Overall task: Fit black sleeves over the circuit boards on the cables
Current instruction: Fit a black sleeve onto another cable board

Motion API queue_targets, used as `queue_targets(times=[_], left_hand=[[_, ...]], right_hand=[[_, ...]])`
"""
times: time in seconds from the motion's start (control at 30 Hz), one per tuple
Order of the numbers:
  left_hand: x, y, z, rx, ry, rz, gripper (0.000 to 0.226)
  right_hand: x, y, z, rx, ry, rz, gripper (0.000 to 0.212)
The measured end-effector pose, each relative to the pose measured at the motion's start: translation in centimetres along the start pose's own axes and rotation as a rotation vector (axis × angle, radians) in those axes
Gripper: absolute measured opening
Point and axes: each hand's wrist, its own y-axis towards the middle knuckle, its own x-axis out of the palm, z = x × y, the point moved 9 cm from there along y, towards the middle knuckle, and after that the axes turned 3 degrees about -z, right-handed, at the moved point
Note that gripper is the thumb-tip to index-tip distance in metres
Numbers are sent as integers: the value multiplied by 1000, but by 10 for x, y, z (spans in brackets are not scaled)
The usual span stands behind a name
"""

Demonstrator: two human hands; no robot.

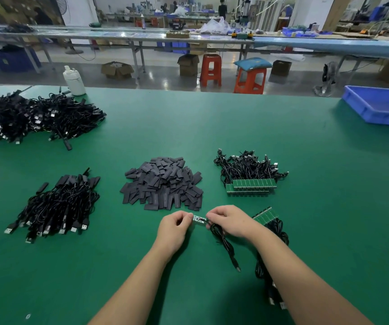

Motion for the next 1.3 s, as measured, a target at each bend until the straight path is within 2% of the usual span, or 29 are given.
queue_targets(times=[0.13, 0.2, 0.3, 0.37, 0.57, 0.7, 0.8, 0.87, 0.97, 1.17, 1.3], left_hand=[[-3, 1, 0, -2, 14, 8, 28], [-4, 1, 0, -2, 14, 15, 28], [-4, 0, 3, 13, 10, 13, 28], [-4, 0, 4, 19, 14, 5, 27], [-7, 3, 6, 41, 160, -2, 23], [-58, 7, 18, 186, 477, 258, 10], [-99, 16, 7, 122, 637, 347, 26], [-110, 22, 0, 64, 728, 326, 32], [-109, 25, -4, 43, 846, 277, 28], [-108, 27, -5, 40, 832, 251, 14], [-110, 30, -5, 26, 828, 198, 13]], right_hand=[[16, 2, 3, -12, 112, -9, 16], [22, 6, 6, -3, 321, -12, 14], [34, 6, 10, 45, 638, -55, 21], [37, 6, 11, 61, 716, -57, 25], [39, 5, 15, 29, 606, -28, 21], [41, 1, 18, 9, 520, -22, 16], [44, 1, 18, -5, 439, -12, 16], [46, 2, 18, -11, 410, -7, 14], [47, 4, 17, -26, 360, 4, 17], [46, 4, 18, -35, 337, 2, 16], [47, 5, 17, -39, 335, -3, 16]])
